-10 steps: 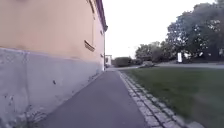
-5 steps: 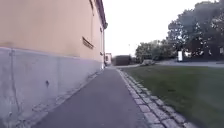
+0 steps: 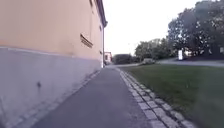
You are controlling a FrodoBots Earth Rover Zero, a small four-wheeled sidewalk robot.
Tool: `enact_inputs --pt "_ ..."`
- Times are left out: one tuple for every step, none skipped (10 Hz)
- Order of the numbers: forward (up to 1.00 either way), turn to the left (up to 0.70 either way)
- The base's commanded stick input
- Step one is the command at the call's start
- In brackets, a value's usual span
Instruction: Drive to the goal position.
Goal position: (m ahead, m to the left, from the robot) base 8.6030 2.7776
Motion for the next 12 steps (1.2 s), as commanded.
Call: enact_inputs --pt "0.5 -0.5" --pt "0.5 -0.49" --pt "0.5 -0.2" --pt "0.5 0.0" --pt "0.5 0.0" --pt "0.5 0.0" --pt "0.5 0.0" --pt "0.5 0.0" --pt "0.5 0.0" --pt "0.5 0.0" --pt "0.5 0.0" --pt "0.5 0.0"
